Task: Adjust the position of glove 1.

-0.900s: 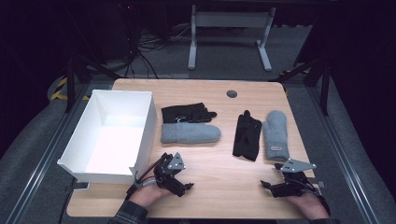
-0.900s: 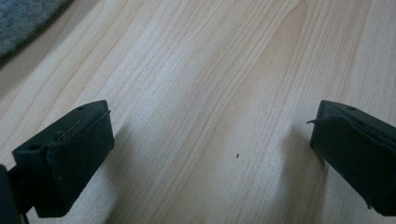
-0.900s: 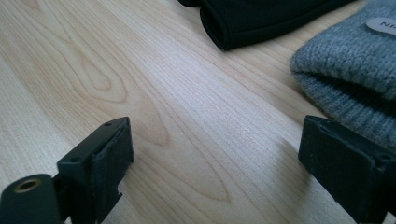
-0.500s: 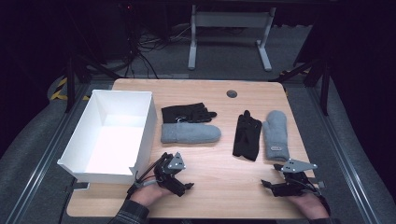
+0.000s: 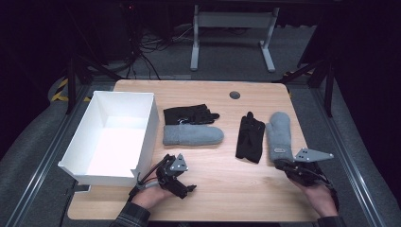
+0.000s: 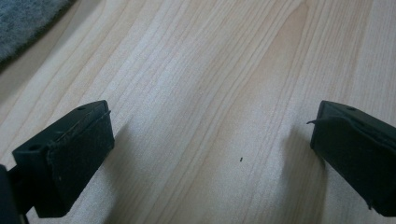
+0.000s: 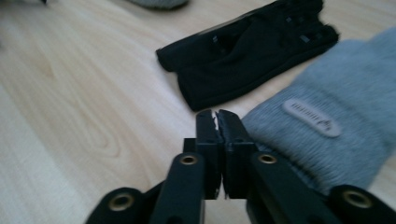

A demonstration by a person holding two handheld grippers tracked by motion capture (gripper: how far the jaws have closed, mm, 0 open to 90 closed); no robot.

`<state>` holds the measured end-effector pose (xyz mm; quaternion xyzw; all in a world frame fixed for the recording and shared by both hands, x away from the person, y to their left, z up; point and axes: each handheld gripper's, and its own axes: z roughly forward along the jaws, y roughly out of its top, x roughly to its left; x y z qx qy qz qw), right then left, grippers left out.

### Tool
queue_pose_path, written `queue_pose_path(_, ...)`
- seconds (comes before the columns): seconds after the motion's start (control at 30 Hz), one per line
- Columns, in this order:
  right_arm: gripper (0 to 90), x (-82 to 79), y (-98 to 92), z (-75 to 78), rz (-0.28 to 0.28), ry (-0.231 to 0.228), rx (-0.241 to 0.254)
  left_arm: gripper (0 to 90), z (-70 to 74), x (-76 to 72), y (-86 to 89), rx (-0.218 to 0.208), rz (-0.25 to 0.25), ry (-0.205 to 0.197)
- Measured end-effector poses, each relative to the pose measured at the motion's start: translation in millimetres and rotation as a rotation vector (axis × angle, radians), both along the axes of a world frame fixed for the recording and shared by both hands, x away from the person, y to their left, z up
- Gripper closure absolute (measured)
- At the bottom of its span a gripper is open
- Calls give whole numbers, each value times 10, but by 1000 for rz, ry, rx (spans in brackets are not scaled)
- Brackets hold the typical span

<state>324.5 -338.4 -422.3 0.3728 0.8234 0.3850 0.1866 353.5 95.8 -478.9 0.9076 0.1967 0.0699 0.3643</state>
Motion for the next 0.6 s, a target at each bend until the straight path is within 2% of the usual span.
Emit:
queue_pose_path(0.13, 899, 152, -63, 75, -26, -13, 1, 0, 2, 3, -4, 2, 2, 2)
queue_pose_path(0.33, 899, 313, -159, 102, -68, -26, -12, 0, 1, 2, -8, 0, 4, 3)
queue_pose_path(0.37, 900, 370, -193, 105, -86, -27, -20, 0, 1, 2, -8, 1, 4, 4)
queue_pose_path(0.6, 900, 548, -282, 60, -101, -17, -25, 0, 1, 3, -9, 0, 5, 2)
